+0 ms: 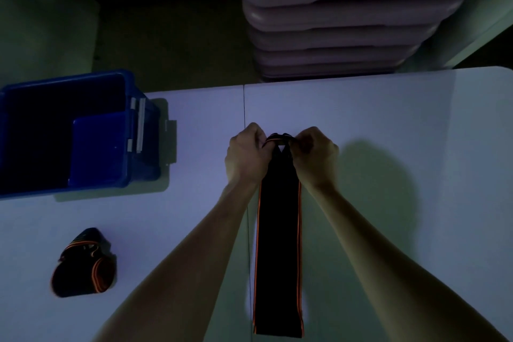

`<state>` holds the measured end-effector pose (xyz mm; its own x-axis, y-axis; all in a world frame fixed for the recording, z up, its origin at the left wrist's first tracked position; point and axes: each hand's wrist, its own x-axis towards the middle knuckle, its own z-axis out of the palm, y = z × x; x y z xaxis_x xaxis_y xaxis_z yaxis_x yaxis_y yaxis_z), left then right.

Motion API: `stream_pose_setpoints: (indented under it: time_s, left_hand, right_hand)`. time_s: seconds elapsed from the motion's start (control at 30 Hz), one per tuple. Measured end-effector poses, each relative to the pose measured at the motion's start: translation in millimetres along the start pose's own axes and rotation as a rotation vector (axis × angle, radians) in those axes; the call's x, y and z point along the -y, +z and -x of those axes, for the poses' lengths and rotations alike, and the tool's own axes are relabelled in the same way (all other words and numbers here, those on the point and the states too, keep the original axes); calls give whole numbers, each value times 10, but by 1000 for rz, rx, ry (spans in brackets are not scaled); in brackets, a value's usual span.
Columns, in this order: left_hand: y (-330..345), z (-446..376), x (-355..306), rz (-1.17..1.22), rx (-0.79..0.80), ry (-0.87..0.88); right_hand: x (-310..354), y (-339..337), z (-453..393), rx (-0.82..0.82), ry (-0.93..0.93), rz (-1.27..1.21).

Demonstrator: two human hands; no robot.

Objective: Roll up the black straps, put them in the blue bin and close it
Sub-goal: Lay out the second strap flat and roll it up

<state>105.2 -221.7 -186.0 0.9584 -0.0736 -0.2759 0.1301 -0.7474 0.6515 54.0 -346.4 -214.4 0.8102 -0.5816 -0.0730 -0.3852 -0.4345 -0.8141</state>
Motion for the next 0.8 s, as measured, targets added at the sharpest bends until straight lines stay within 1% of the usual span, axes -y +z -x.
stream_pose_setpoints:
  time_s: [0.13, 0.23, 0.3, 0.4, 0.47, 0.63, 0.73, 0.8]
  left_hand:
    - [12, 36, -8, 0, 4, -1]
    - [-27, 99, 55, 71, 52, 51]
    - [-52, 159, 159, 80, 48, 94]
    - [-61, 299, 319, 37, 6, 115]
    - [-53, 428, 378, 41, 5, 74]
    - [-17, 783, 455, 126, -23, -33]
    - [-39, 937, 551, 197, -32, -106]
    - [-41, 1027, 638, 230, -15, -107]
  right_hand:
    - [-5, 11, 30, -17, 41, -27]
    - [-22, -47, 127, -63, 109, -133]
    - [-66, -149, 251, -101, 162, -184]
    - [-184, -322, 433, -106, 192, -121]
    - [-249, -406, 525, -57, 179, -41]
    - [-262, -472, 814, 182, 122, 84]
    - [-249, -511, 980, 234, 134, 76]
    - [-248, -547, 1073, 260, 141, 83]
